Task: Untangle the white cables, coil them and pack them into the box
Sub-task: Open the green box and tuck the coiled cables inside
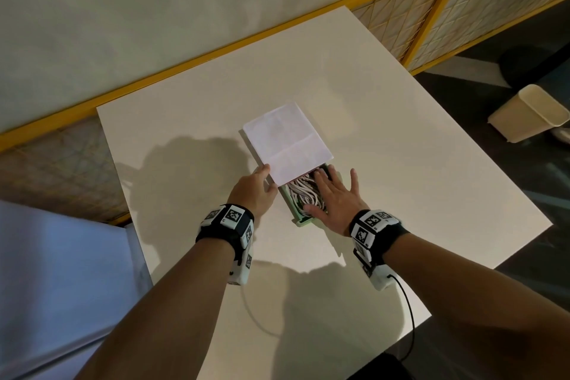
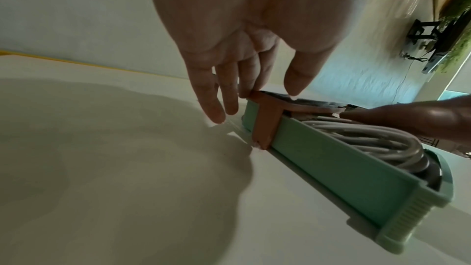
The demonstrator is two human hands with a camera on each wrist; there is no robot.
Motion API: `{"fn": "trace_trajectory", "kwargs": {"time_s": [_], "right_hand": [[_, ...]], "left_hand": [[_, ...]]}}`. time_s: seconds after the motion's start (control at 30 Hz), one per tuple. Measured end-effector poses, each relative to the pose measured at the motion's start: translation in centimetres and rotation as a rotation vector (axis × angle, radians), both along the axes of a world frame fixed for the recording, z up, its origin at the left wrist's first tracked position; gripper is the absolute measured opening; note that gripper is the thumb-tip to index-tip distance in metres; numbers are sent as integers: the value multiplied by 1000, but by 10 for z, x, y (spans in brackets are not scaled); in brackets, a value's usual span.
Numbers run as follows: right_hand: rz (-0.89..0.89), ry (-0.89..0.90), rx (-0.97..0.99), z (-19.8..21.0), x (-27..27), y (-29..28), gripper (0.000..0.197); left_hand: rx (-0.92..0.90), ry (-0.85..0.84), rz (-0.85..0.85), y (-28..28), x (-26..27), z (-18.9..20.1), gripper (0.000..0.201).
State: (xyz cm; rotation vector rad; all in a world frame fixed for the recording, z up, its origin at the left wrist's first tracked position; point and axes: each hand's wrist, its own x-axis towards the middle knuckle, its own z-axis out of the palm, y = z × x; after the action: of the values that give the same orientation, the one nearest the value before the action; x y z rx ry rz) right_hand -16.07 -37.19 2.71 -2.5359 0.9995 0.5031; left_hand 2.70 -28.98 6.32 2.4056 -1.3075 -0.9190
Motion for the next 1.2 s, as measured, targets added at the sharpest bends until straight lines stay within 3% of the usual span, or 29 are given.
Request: {"fn": "trace_trajectory", "kwargs": {"time_s": [0.17, 0.3, 0.43, 0.57, 0.8, 0.87, 1.0, 1.13, 1.2], "right_hand": [[-69, -12, 106, -1, 2, -13, 78], [-90, -212, 210, -1, -10, -19, 61], [-74, -296, 196, -3, -25, -20, 71], [-155, -374, 229, -4, -30, -18, 56], [-250, -480, 105, -5, -28, -9, 40], [-193, -447, 67, -6, -27, -9, 47], [-77, -200, 46, -7, -25, -7, 60], [8, -89, 52, -10, -26, -3, 98], [31, -80, 35, -10, -26, -3, 100]], "left_hand": [[-21, -9, -7, 0, -1, 1, 46], [-16, -2, -5, 0, 0, -1, 48], [-24, -3, -13, 0, 1, -1, 47], [-47, 1, -15, 1, -1, 1, 43], [-69, 2, -9, 1, -2, 4, 38], [-69, 4, -7, 2, -2, 3, 38], [-55, 13, -6, 1, -1, 2, 43], [-55, 11, -1, 1, 0, 0, 43], [-61, 10, 8, 1, -1, -1, 41]]}}
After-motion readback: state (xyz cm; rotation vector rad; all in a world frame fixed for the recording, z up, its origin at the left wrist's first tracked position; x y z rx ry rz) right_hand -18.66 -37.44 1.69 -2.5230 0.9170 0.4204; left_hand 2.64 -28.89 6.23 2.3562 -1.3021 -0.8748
